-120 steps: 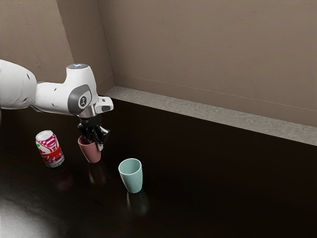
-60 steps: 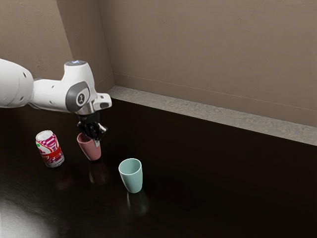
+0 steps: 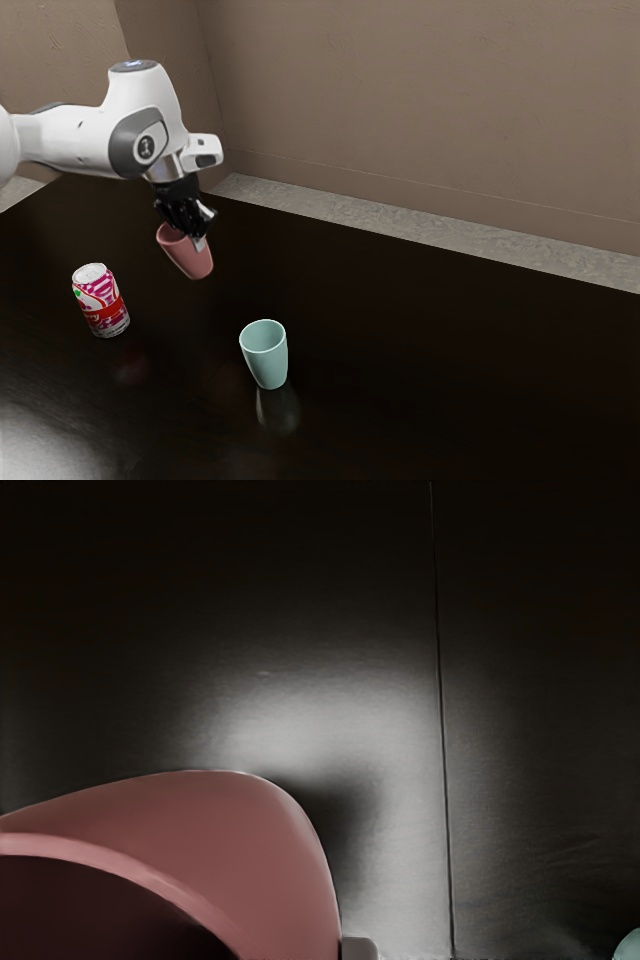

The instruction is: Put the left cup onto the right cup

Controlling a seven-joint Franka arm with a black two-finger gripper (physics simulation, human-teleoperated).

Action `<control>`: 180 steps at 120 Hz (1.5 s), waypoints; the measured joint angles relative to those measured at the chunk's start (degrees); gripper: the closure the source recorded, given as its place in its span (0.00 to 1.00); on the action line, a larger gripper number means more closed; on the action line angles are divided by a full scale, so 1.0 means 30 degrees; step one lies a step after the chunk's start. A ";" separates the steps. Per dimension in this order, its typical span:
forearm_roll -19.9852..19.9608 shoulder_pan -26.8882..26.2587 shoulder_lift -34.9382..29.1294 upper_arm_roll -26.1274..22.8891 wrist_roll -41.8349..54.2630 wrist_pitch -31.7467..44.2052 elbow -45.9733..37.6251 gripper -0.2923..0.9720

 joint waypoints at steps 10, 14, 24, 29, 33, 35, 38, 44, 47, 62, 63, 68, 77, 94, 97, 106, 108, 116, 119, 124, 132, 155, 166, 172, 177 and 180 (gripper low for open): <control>0.0086 -0.0187 -0.0385 -0.0169 0.0002 -0.0493 0.0037 0.85; 0.0119 -0.0309 -0.0485 -0.0205 0.0004 -0.0665 0.0044 0.85; 0.0246 -0.0734 -0.0787 -0.0261 0.0009 -0.1035 0.0029 0.85; 0.0292 -0.0989 -0.0889 -0.0269 0.0012 -0.1199 0.0021 0.85; 0.0319 -0.1206 -0.0970 -0.0272 0.0015 -0.1313 0.0000 0.85; 0.0332 -0.1318 -0.1007 -0.0274 0.0017 -0.1364 -0.0009 0.85; 0.0346 -0.1466 -0.1071 -0.0301 0.0020 -0.1432 -0.0020 0.85; 0.0372 -0.1762 -0.1179 -0.0374 0.0024 -0.1546 -0.0034 0.85; 0.0383 -0.1931 -0.1218 -0.0394 0.0027 -0.1593 -0.0046 0.85; 0.0593 -0.2804 -0.1507 -0.0464 0.0037 -0.1798 -0.0160 0.85; 0.0603 -0.2855 -0.1550 -0.0476 0.0037 -0.1811 -0.0188 0.85; 0.0643 -0.3048 -0.1739 -0.0596 0.0037 -0.1884 -0.0296 0.85; 0.0690 -0.3210 -0.1989 -0.0991 0.0029 -0.1997 -0.0462 0.85; 0.0729 -0.3835 -0.2102 -0.1398 0.0010 -0.2123 -0.0726 0.85; 0.0732 -0.3919 -0.2110 -0.1495 0.0006 -0.2137 -0.0779 0.85; 0.0733 -0.4129 -0.2123 -0.1821 -0.0006 -0.2172 -0.0909 0.85; 0.0732 -0.4184 -0.2126 -0.1883 -0.0010 -0.2178 -0.0953 0.85; 0.0729 -0.4475 -0.2291 -0.2062 -0.0026 -0.2182 -0.1276 0.85; 0.0728 -0.4583 -0.2393 -0.2121 -0.0038 -0.2181 -0.1404 0.85; 0.0728 -0.4769 -0.2593 -0.2175 -0.0068 -0.2175 -0.1679 0.85; 0.0723 -0.4839 -0.2841 -0.2219 -0.0113 -0.2161 -0.2053 0.85; 0.0722 -0.3115 -0.2998 -0.2238 -0.0224 -0.2084 -0.2438 0.85; 0.0722 -0.2617 -0.2986 -0.2255 -0.0266 -0.2053 -0.2463 0.85; 0.0721 -0.2645 -0.2984 -0.2258 -0.0287 -0.2039 -0.2466 0.85; 0.0721 -0.2785 -0.2995 -0.2260 -0.0303 -0.2029 -0.2500 0.85; 0.0721 -0.2891 -0.3002 -0.2268 -0.0312 -0.2020 -0.2532 0.85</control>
